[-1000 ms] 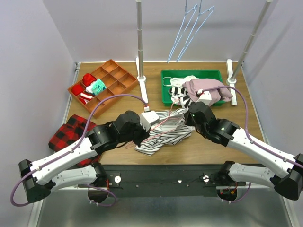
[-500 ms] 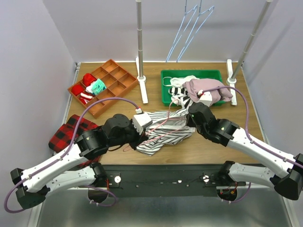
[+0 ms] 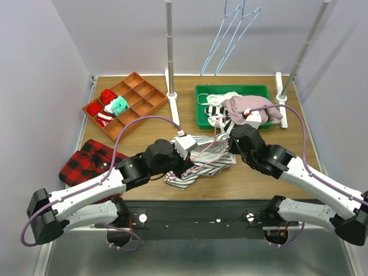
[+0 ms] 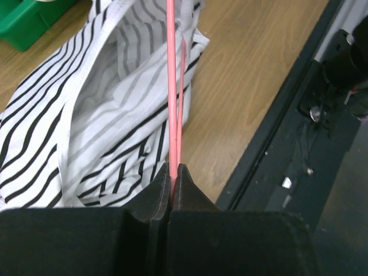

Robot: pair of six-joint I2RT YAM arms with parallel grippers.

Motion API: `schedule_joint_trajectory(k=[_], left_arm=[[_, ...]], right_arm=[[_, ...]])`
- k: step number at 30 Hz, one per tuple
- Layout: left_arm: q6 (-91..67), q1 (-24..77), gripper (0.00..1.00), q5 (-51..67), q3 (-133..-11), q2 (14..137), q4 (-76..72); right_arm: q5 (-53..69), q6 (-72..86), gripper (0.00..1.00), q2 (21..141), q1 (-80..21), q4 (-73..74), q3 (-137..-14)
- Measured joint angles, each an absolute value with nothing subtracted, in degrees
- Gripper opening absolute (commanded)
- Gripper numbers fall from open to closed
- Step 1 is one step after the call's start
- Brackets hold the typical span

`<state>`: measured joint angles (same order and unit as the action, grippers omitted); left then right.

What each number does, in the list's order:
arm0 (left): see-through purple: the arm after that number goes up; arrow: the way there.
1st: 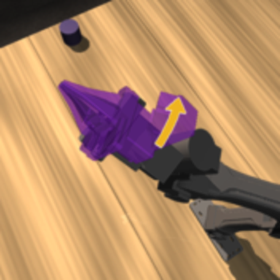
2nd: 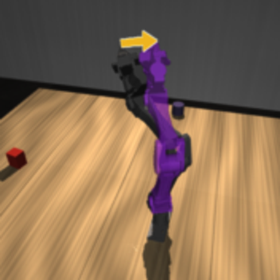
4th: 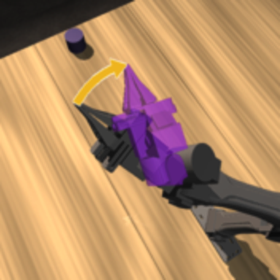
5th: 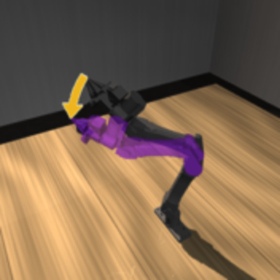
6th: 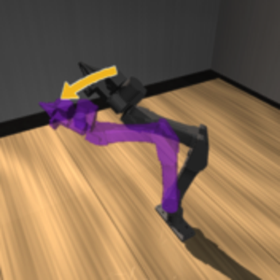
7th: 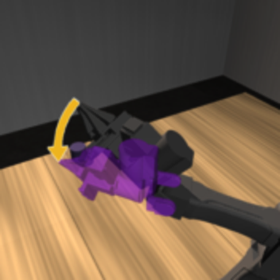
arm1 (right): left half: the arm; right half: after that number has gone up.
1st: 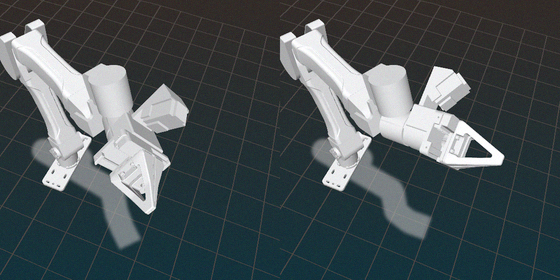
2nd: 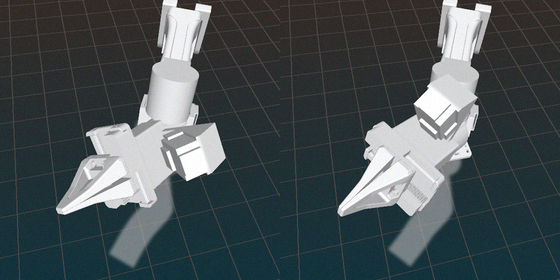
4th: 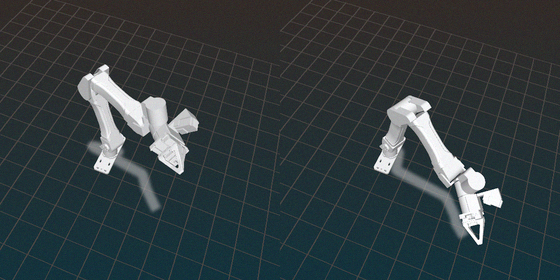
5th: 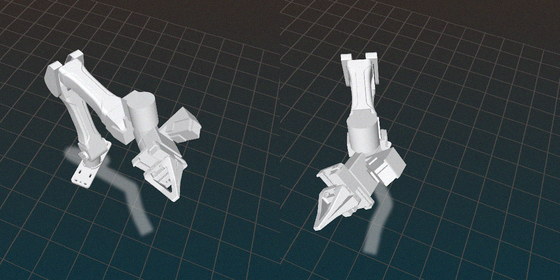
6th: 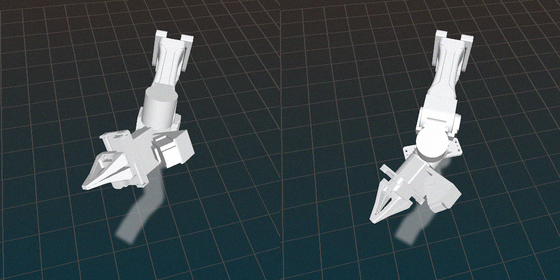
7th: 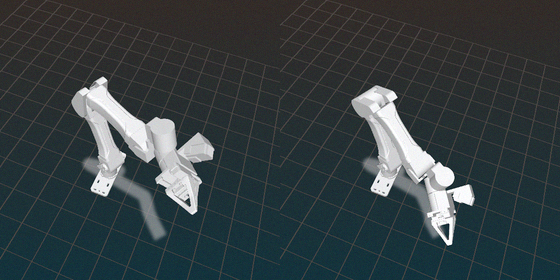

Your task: Place the tank top on the hanger

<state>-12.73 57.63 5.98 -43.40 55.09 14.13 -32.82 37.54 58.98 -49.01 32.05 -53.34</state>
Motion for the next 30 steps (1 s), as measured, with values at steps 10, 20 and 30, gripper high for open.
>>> schedule_joint_trajectory(k=[10,20,30], left_arm=[[-11.7,57.6,0.00,0.5,-37.3,60.9,-2.0],[-10.7,57.6,0.00,1.1,-35.6,62.3,-8.6],[-10.5,57.6,0.00,2.2,-34.2,62.8,-8.1]], right_arm=[[-34.4,39.2,0.74,54.3,-49.0,34.7,-53.7],[-37.6,40.5,0.76,53.2,-49.0,38.5,-54.6],[-25.4,33.1,0.70,53.0,-49.0,26.9,-54.5]])
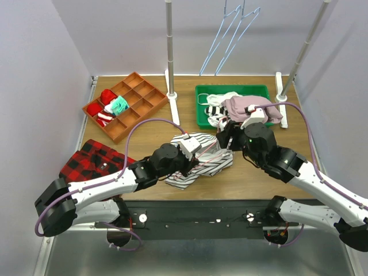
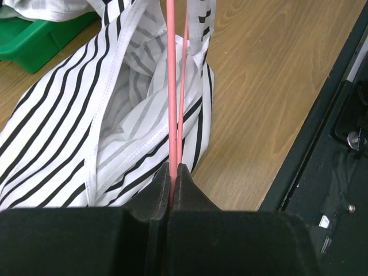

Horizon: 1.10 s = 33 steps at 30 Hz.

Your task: Place the tank top on the hanger

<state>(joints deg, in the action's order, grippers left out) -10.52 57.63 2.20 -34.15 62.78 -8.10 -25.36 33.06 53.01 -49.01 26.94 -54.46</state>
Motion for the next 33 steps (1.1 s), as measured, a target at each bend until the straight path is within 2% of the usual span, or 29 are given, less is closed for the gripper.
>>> schedule_joint_trajectory(k=[5,8,10,17,18,19,21,22,24,26,29,32,33], left_arm=[[-9.8,57.6,0.00,3.2,-34.4,65.2,-8.0],[-9.1,57.6,0.00,3.9,-35.4,67.0,-7.4],[-8.8,57.6,0.00,4.4,-35.7,67.2,-7.2],[-7.5,57.6,0.00,5.5,-38.1,67.5,-5.8],[-7.4,57.6,0.00,5.8,-38.8,67.8,-5.2],[-7.3,57.6,0.00,6.1,-39.7,68.4,-4.4],[-7.1,57.6,0.00,6.6,-41.0,69.6,-2.9],[-7.1,57.6,0.00,6.7,-41.8,70.2,-2.0],[-7.1,57.6,0.14,6.7,-42.9,70.7,-1.1],[-7.2,57.6,0.22,6.7,-43.7,71.0,-0.3],[-7.8,57.6,0.48,6.6,-44.3,71.0,-0.3],[-9.2,57.6,0.62,5.7,-44.6,71.0,-0.1],[-9.6,57.6,0.63,5.2,-44.7,71.0,0.2]], right_arm=[[-23.4,29.9,0.67,56.3,-49.0,21.7,-54.4],[-23.7,28.6,0.61,59.7,-49.0,19.7,-54.3],[-24.1,28.2,0.53,61.0,-49.0,19.1,-54.2],[-26.6,26.9,0.42,61.6,-49.0,15.9,-49.1],[-26.8,26.9,0.37,61.6,-49.0,15.5,-48.6],[-27.5,26.7,0.25,61.6,-49.0,14.9,-47.9],[-28.8,26.5,0.12,61.5,-48.9,14.3,-47.2],[-30.0,26.2,0.02,61.5,-48.9,14.2,-47.0],[-31.6,25.5,0.01,61.6,-48.7,14.3,-46.5],[-32.9,25.5,0.01,61.6,-48.7,14.2,-46.3],[-34.5,25.9,0.01,61.9,-48.7,13.9,-46.3],[-36.1,27.0,0.01,62.6,-48.7,13.3,-46.3],[-36.6,27.2,0.01,62.8,-48.7,13.3,-46.3]])
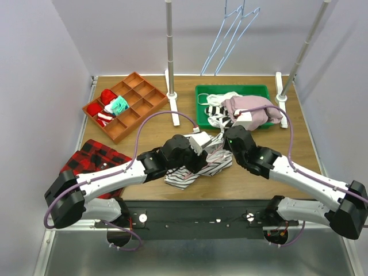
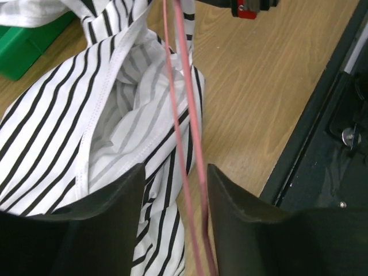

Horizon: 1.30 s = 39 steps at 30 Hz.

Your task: Place the tank top on the hanger

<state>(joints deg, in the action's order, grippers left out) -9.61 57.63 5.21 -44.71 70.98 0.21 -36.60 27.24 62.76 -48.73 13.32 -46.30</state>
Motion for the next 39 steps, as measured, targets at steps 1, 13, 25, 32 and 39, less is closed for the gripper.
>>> schedule_joint_trajectory(k=[1,13,25,32,39], left_arm=[[-9.9,57.6,0.64,4.5,-44.9,70.9,0.7],[-23.1,57.6,0.59,-13.6,-45.1,53.8,10.2],[-39.4,56.7,0.51,-27.9,-40.3,58.0,27.0],[-41.3,56.1,0.56,-27.2,-36.7,60.8,25.7],[-40.2,53.5,0.46,-25.4,-36.2,63.4,19.9]], right_arm=[[-37.3,27.6,0.01,63.2,-48.7,13.3,-46.3],[-44.6,35.1,0.01,71.2,-48.8,13.6,-48.1],[-47.4,38.6,0.01,74.2,-48.8,13.8,-50.2],[-47.5,39.0,0.01,74.3,-48.8,13.9,-50.3],[-47.6,39.2,0.01,74.3,-48.8,14.6,-50.6]])
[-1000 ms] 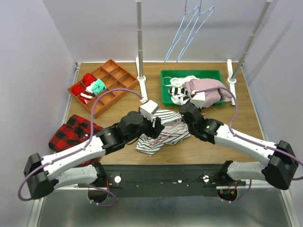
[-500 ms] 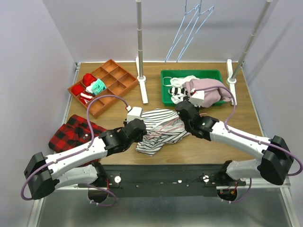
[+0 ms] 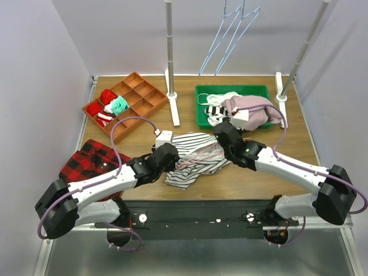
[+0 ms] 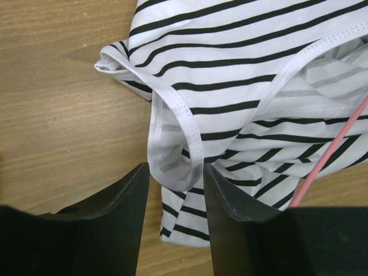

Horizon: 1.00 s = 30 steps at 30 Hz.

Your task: Place the tank top on the hanger

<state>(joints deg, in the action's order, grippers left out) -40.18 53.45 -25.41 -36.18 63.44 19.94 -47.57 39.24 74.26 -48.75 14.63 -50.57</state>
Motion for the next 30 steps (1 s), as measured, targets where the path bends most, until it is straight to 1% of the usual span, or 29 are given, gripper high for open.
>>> schedule_joint_trajectory(k=[3,5,8,9,11,12,14,18,25,30], left_arm=[[-39.3,51.7,0.43,-23.5,-35.3,64.4,17.0],[-38.7,50.8,0.42,-22.3,-35.0,65.2,15.4],[-38.1,49.8,0.35,-20.5,-34.5,65.8,13.4],[-37.9,49.4,0.28,-19.5,-34.1,65.8,12.4],[-37.7,48.7,0.19,-17.2,-33.6,65.8,11.0],[-37.5,48.3,0.09,-16.1,-33.3,65.8,10.3],[-37.3,47.3,0.01,-14.0,-32.9,65.8,9.4],[-37.1,44.0,0.00,-9.0,-32.0,64.5,8.7],[-37.8,37.0,0.00,0.2,-32.5,53.8,11.6],[-39.1,34.7,0.00,5.6,-34.3,50.5,13.6]], right_arm=[[-47.6,39.5,0.01,74.5,-48.8,15.0,-51.0],[-47.9,39.7,0.01,75.0,-48.8,15.1,-51.4],[-48.2,40.1,0.01,75.7,-48.8,15.3,-51.7],[-48.4,40.2,0.01,76.0,-48.8,15.6,-52.0],[-48.8,40.6,0.01,76.5,-48.8,15.8,-52.4],[-48.9,40.7,0.01,76.6,-48.8,15.9,-52.5],[-49.4,41.2,0.01,76.8,-48.8,16.1,-52.7],[-50.7,42.4,0.01,77.3,-48.8,17.0,-53.6],[-53.9,46.0,0.01,79.5,-48.8,20.1,-55.9],[-56.5,48.7,0.01,80.6,-48.8,22.5,-57.0]])
